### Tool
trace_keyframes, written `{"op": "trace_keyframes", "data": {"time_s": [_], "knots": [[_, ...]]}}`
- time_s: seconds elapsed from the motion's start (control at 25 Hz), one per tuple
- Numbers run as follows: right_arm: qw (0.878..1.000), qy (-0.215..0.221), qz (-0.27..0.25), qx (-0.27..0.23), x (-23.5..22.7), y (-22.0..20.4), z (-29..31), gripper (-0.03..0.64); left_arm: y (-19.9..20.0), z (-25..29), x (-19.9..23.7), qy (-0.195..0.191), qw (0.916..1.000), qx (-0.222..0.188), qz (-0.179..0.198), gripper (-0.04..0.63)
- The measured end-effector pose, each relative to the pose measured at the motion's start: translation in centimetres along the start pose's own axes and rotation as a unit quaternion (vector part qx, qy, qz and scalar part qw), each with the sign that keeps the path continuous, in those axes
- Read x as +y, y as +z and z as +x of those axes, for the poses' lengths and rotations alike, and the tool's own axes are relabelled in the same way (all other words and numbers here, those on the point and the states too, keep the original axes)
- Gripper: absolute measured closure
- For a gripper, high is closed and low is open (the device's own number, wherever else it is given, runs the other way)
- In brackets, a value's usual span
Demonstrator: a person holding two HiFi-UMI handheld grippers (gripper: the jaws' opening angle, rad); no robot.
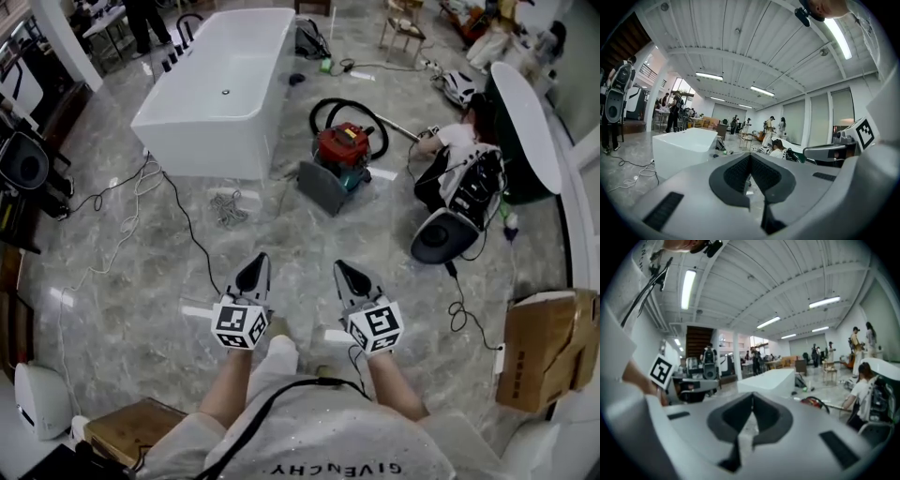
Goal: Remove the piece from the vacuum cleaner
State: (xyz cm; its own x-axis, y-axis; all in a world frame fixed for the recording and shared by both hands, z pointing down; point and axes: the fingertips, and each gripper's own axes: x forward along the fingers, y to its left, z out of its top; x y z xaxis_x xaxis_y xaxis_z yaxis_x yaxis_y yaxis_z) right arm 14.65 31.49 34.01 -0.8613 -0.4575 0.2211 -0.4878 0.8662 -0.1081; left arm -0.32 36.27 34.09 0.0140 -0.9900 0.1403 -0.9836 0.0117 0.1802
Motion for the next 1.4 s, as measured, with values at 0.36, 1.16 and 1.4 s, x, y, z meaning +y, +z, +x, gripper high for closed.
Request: {"op": "trace_keyframes", "data": {"time_s": [0.36,1.16,1.4], "knots": [[0.999,-0.039,0.016,0.006,-1.3,0.9,8.7,0.602,0.9,5.3,8.6,-0.026,0.9995,0.016,0.001,0.575],[0.997,-0.046,0.032,0.051,-10.3,0.0,21.2,0.601,1.0,19.6,15.3,-0.046,0.9973,0.057,-0.002,0.575],[0.996,-0.043,0.031,0.067,-15.1,0.2,25.8,0.602,0.8,28.3,15.1,-0.083,0.9940,0.071,-0.007,0.575]]}}
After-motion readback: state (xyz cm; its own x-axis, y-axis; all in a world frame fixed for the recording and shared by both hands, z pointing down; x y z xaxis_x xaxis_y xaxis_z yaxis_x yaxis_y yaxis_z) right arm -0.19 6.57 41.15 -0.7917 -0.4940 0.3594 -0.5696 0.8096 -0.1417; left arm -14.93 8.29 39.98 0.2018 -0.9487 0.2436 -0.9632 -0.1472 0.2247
